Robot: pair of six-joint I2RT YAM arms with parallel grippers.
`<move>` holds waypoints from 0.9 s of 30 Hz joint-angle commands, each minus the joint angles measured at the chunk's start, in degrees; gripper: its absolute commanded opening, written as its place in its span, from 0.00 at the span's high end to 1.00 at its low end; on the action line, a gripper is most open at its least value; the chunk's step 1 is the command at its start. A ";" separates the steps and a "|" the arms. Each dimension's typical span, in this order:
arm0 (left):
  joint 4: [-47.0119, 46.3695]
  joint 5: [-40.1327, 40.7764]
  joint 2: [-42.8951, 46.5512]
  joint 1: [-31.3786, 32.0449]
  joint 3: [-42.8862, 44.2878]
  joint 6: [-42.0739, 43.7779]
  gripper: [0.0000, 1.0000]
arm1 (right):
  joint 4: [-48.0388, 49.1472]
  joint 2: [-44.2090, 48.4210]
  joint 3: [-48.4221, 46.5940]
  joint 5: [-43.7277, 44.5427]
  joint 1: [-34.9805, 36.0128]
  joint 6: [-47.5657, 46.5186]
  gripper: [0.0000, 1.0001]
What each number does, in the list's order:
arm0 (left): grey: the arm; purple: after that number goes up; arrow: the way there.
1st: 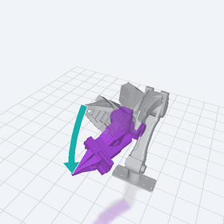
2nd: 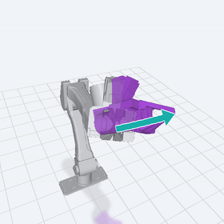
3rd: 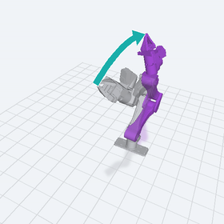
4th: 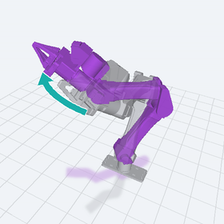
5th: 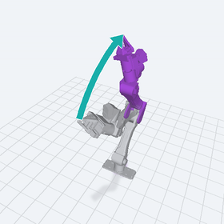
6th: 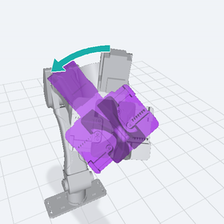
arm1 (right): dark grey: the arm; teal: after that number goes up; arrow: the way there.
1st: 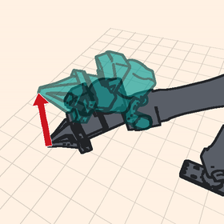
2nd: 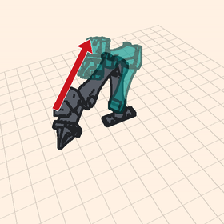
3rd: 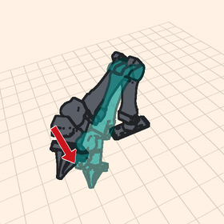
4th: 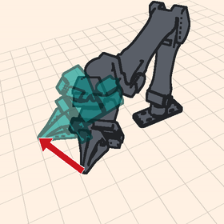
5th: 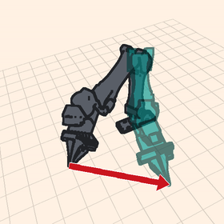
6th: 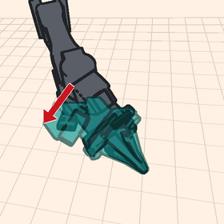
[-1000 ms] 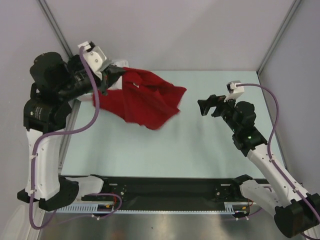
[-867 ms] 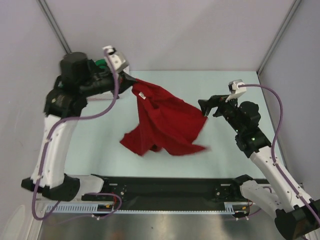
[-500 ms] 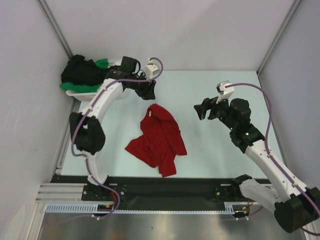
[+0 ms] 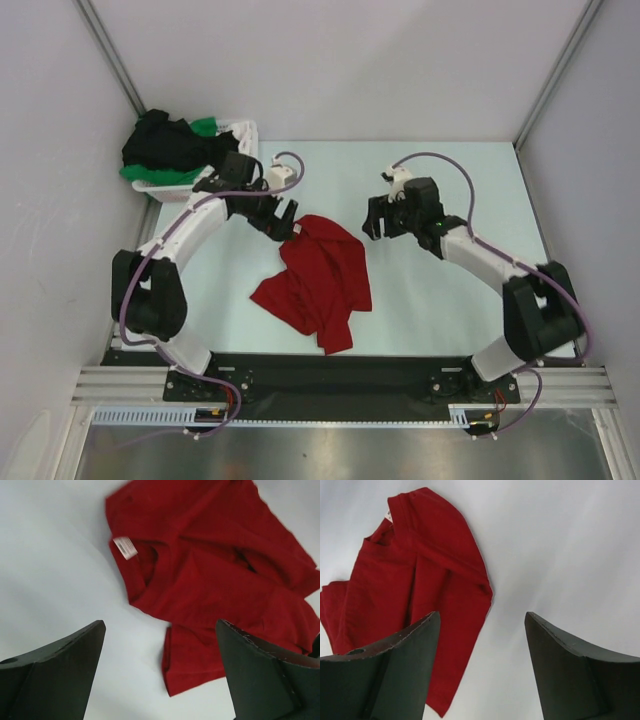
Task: Fold and stack the t-shirts
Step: Flatten the tshirt out
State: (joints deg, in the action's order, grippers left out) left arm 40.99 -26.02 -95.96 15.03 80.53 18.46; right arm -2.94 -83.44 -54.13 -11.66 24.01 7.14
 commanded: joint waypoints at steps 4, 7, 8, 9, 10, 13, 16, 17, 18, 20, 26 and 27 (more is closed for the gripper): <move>-6.79 4.75 -3.68 1.23 -7.58 -3.24 0.05 | -6.95 -16.56 -15.97 -8.29 2.96 -11.51 0.32; -9.60 4.22 -6.94 1.23 -5.92 -4.48 0.09 | -11.20 -22.28 -21.44 -7.50 4.55 -17.67 0.31; -10.05 4.57 -8.61 1.23 -5.30 -5.09 0.11 | -11.12 -22.90 -21.72 -7.85 5.08 -18.64 0.30; -10.40 5.01 -9.58 1.23 -4.25 -5.19 0.12 | -10.60 -23.43 -21.63 -8.46 5.26 -19.17 0.30; -11.28 5.45 -10.29 1.23 -3.89 -5.27 0.14 | -9.99 -24.57 -21.55 -9.42 5.43 -19.44 0.30; -12.25 4.75 -13.10 1.32 -2.93 -5.36 0.22 | -10.85 -28.34 -23.82 -7.68 6.75 -20.40 0.30; -10.50 3.62 -16.88 1.50 -1.78 -5.71 0.33 | -13.93 -33.17 -27.69 -7.50 7.28 -20.67 0.34; -10.06 3.00 -17.32 1.50 -1.78 -5.37 0.36 | -15.68 -33.97 -28.65 -7.33 7.37 -20.41 0.35; -9.27 2.56 -18.02 1.58 -1.96 -5.01 0.43 | -16.13 -34.51 -29.88 -6.63 7.28 -20.15 0.38; -9.26 2.55 -17.94 1.67 -2.40 -4.31 0.52 | -14.65 -34.95 -30.07 -4.96 7.28 -18.84 0.46; -9.09 0.89 -16.80 1.59 -2.66 -4.04 1.00 | -12.88 -33.11 -29.37 -4.77 5.43 -14.44 1.00; -9.26 1.67 -16.63 1.50 -2.31 -3.96 1.00 | -13.05 -31.28 -28.93 -4.95 5.43 -13.91 1.00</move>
State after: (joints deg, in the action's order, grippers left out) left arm 32.12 -23.20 -113.14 16.56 77.06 14.02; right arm -15.99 -118.43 -82.02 -16.91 30.02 -9.02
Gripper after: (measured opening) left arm 0.016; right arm 0.017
